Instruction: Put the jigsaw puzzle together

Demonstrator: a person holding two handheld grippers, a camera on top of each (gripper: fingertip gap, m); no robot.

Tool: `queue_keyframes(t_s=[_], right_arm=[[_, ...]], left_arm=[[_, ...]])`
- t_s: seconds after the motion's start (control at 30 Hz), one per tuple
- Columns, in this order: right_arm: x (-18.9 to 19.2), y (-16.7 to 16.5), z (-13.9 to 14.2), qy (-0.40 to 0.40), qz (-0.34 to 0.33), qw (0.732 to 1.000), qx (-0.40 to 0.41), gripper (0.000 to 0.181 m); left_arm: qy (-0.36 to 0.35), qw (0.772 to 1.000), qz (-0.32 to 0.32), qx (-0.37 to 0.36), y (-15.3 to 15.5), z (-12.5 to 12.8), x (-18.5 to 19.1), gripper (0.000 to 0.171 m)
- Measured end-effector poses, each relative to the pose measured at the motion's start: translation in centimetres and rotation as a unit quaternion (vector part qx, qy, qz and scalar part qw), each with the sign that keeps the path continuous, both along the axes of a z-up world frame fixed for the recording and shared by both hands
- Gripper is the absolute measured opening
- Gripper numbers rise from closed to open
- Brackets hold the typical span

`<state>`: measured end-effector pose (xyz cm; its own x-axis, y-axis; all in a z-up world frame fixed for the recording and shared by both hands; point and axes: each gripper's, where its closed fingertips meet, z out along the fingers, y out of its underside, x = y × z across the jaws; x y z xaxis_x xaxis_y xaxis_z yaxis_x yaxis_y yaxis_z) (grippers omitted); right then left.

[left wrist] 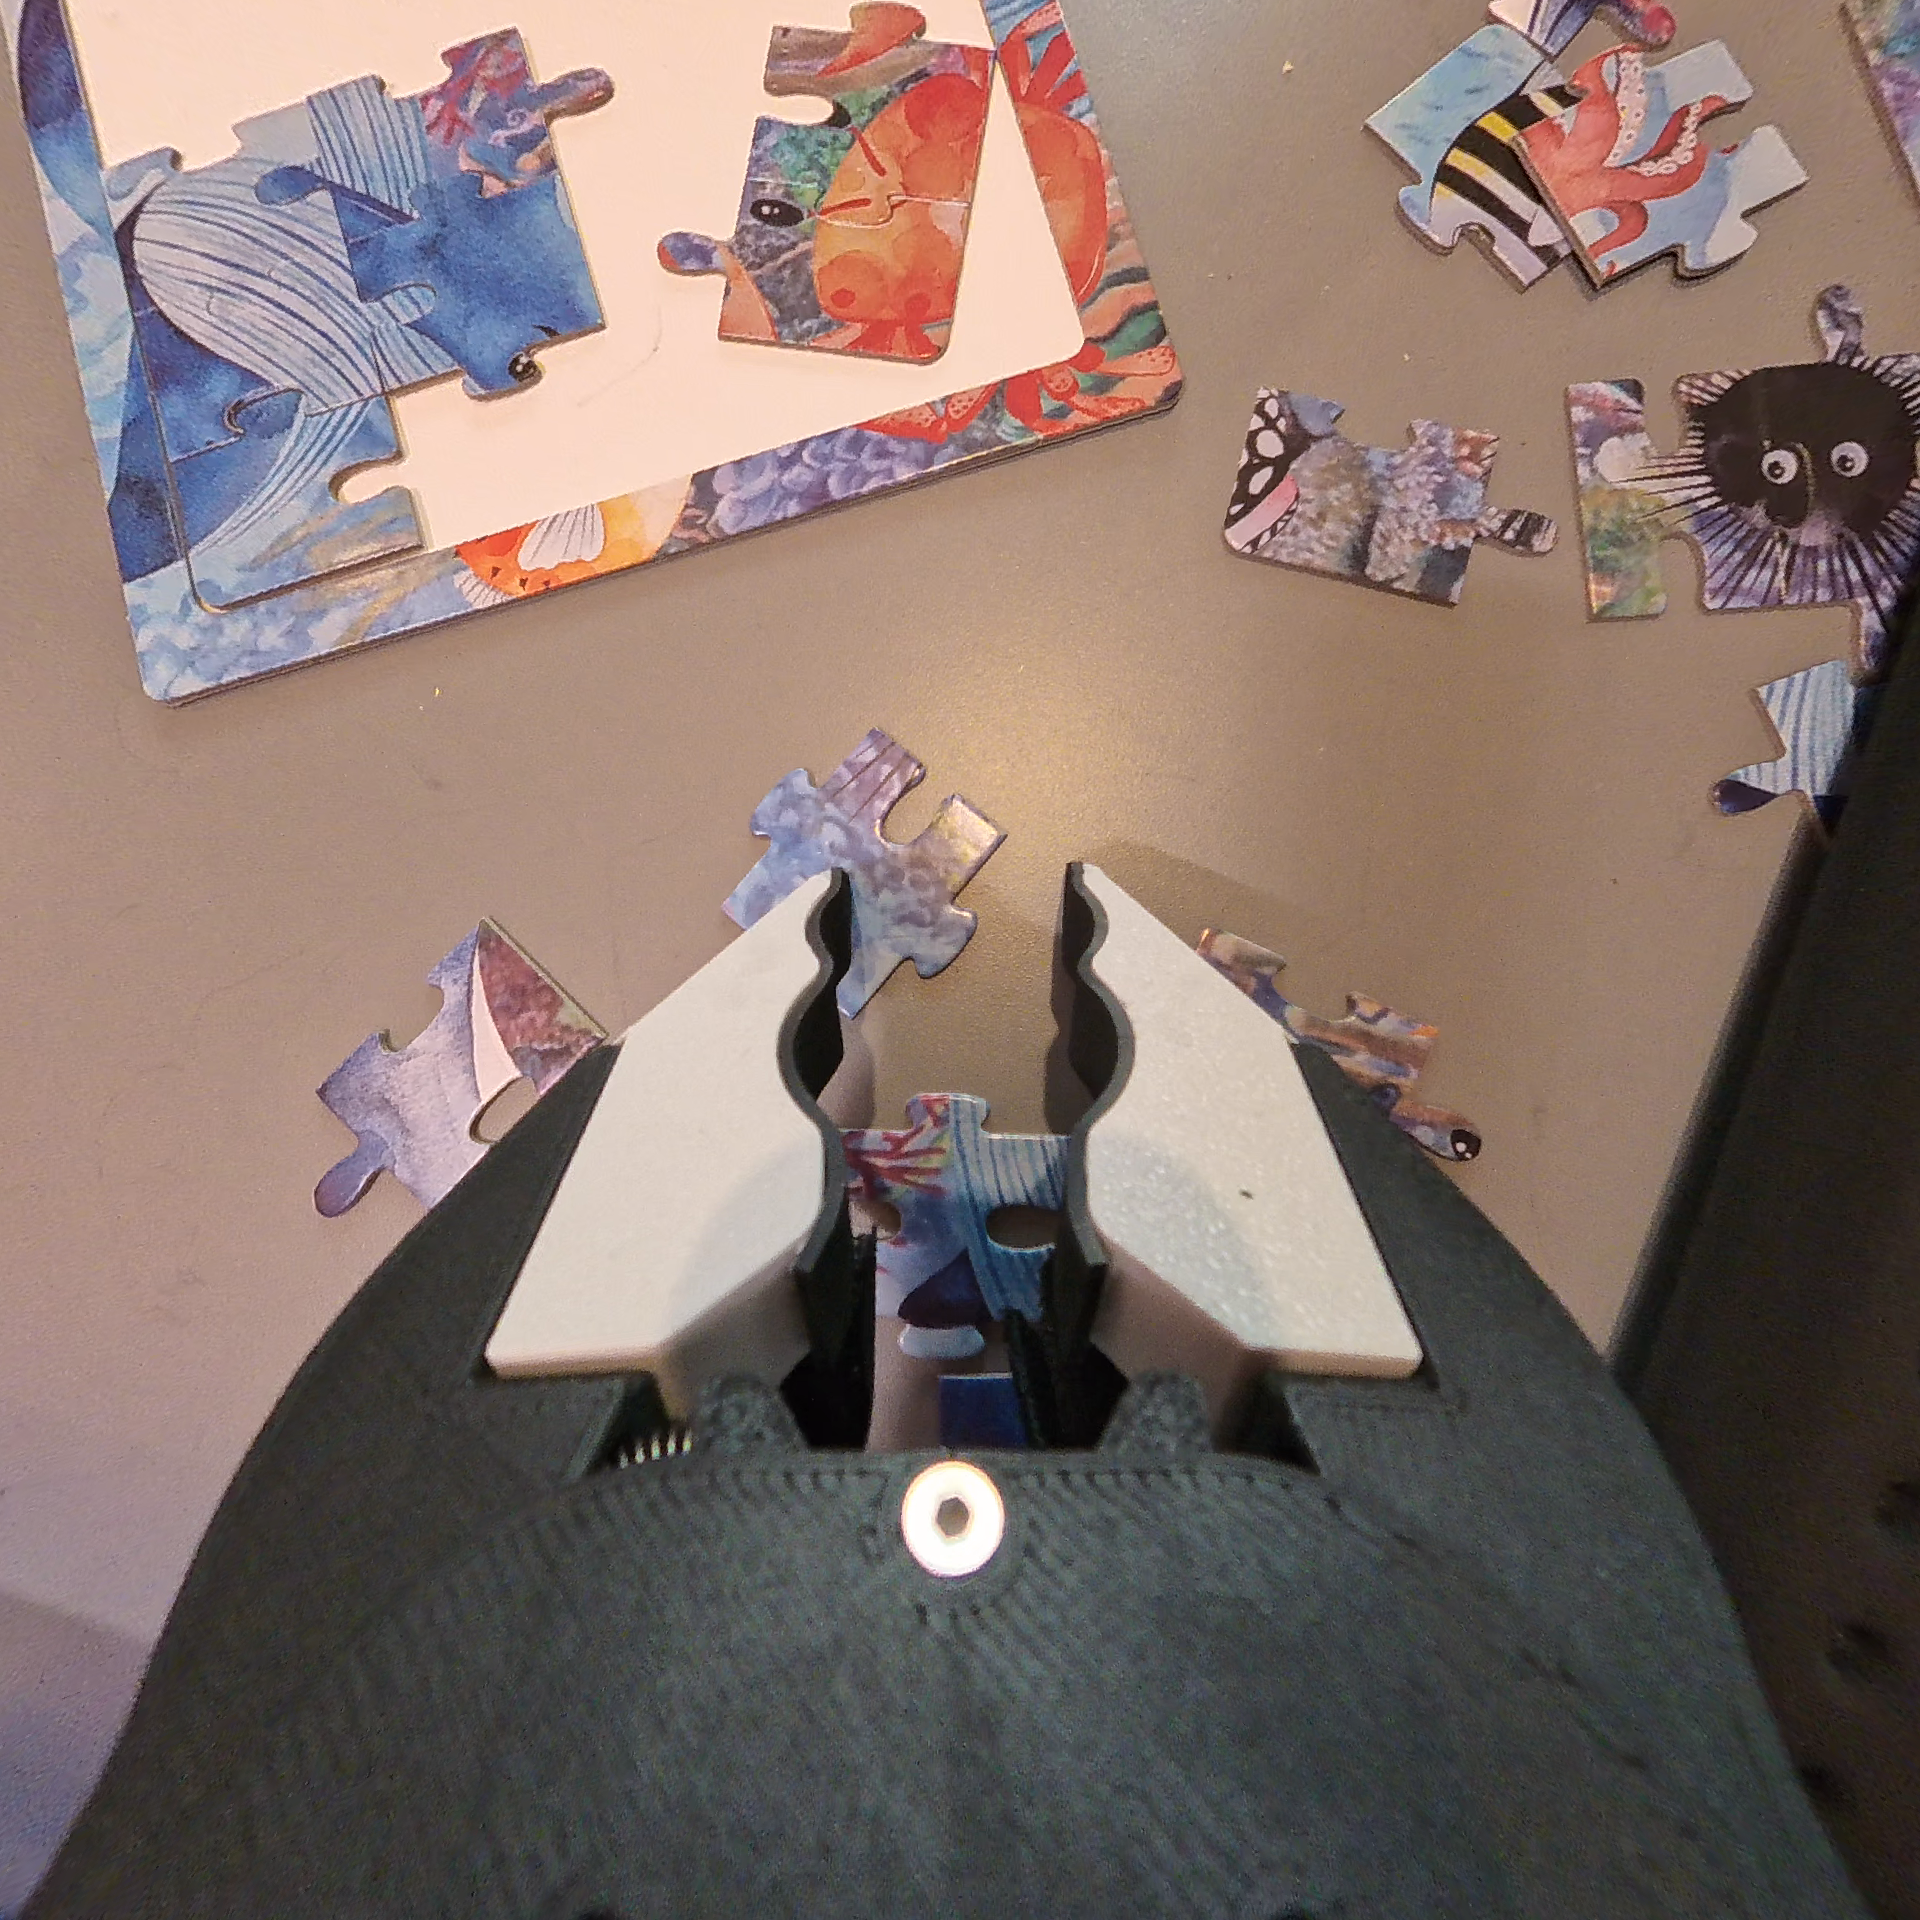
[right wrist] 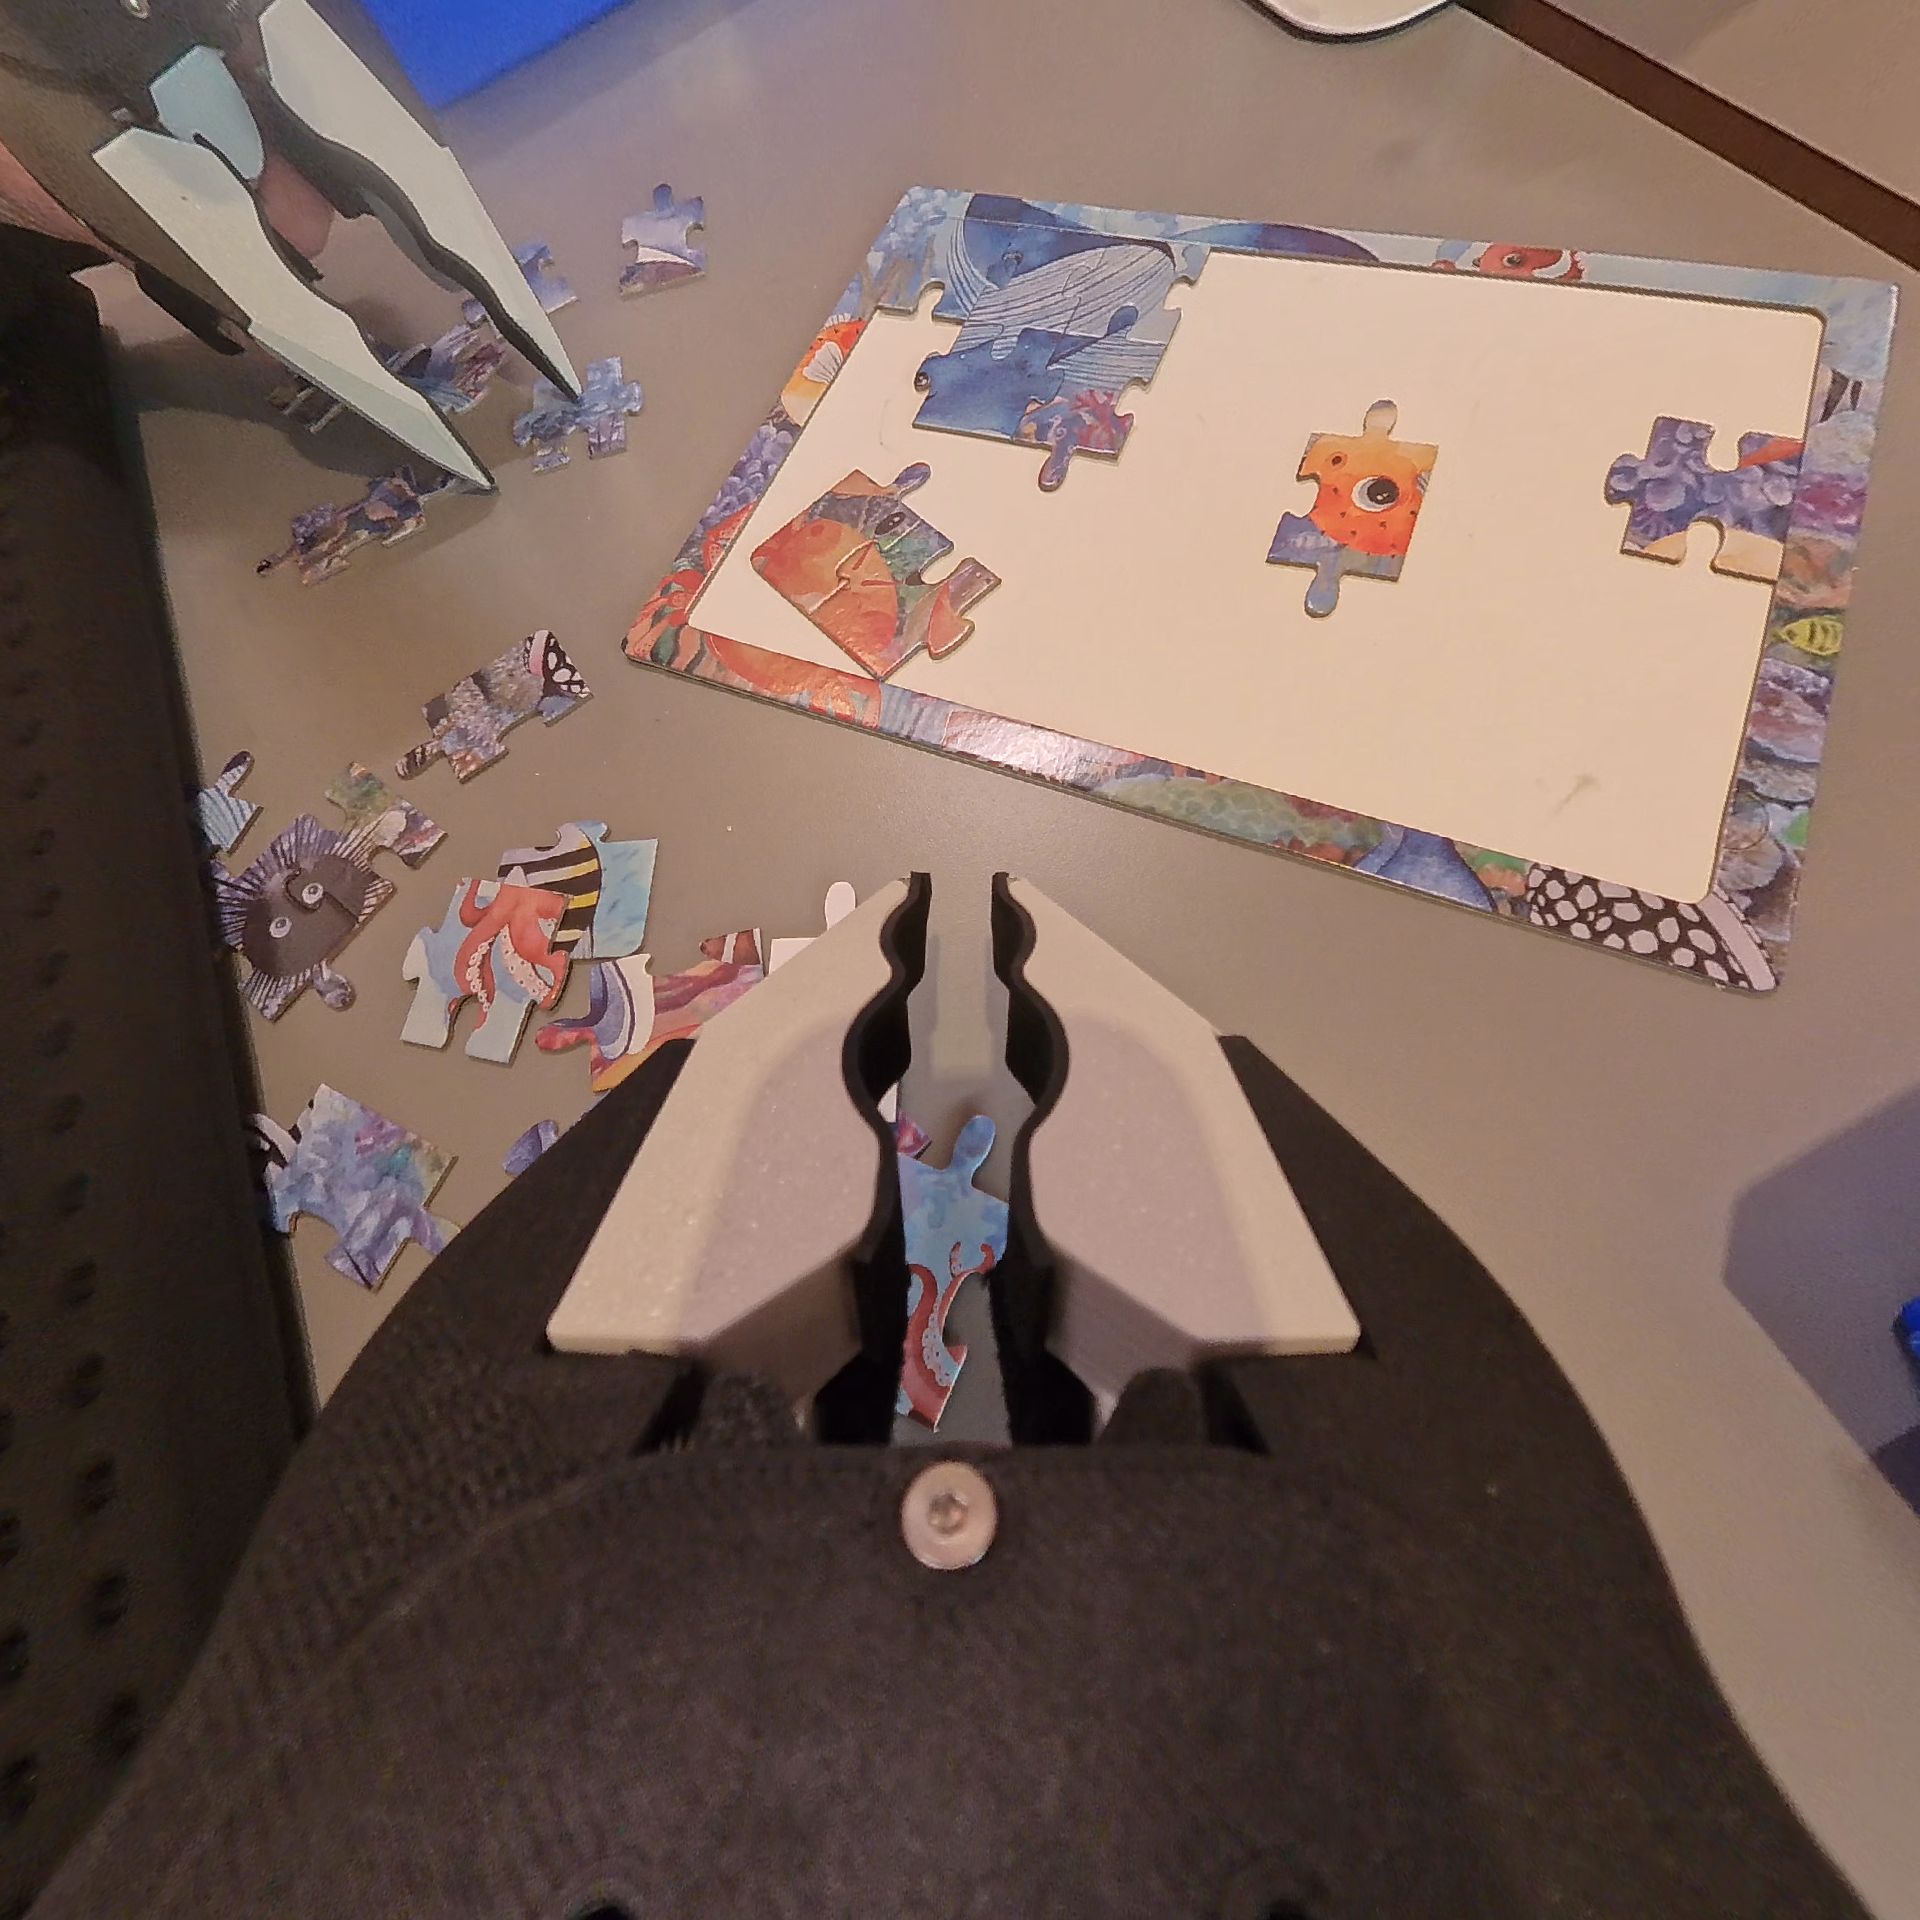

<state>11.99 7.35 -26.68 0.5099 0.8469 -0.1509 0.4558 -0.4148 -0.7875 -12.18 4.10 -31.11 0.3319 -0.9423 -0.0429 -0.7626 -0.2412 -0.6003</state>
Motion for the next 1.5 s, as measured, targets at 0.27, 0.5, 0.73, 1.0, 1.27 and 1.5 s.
queue_keyframes(t_s=[0.27, 0.5, 0.73, 1.0, 1.27, 1.5], right_arm=[[0.5, 0.1, -0.7, -0.004, -0.004, 1.0, -0.005, 0.01], [-0.5, -0.5, -1.1, -0.013, 0.007, 1.0, 0.0, 0.01], [0.1, 0.2, -0.8, -0.001, -0.015, 1.0, 0.004, 0.011], [0.7, 0.7, -0.8, -0.003, -0.03, 1.0, 0.008, 0.011], [0.4, 0.7, -1.0, -0.008, -0.025, 1.0, 0.009, 0.011], [0.0, 0.6, -0.8, -0.007, -0.019, 1.0, 0.011, 0.011]], left_arm=[[-0.009, 1.0, -0.003, -0.014, 0.1, 0.0, 0.2, 0.043], [-0.01, 1.0, -0.01, -0.016, -0.1, 0.1, 0.3, 0.046], [-0.013, 1.0, -0.014, -0.017, 0.0, 0.1, 0.3, 0.047], [-0.021, 0.999, -0.014, -0.02, -0.1, 0.1, 0.3, 0.046], [-0.022, 1.0, -0.011, -0.006, 0.2, 0.1, 0.2, 0.041], [-0.029, 1.0, 0.003, 0.01, 1.1, 0.1, -0.1, 0.0]])
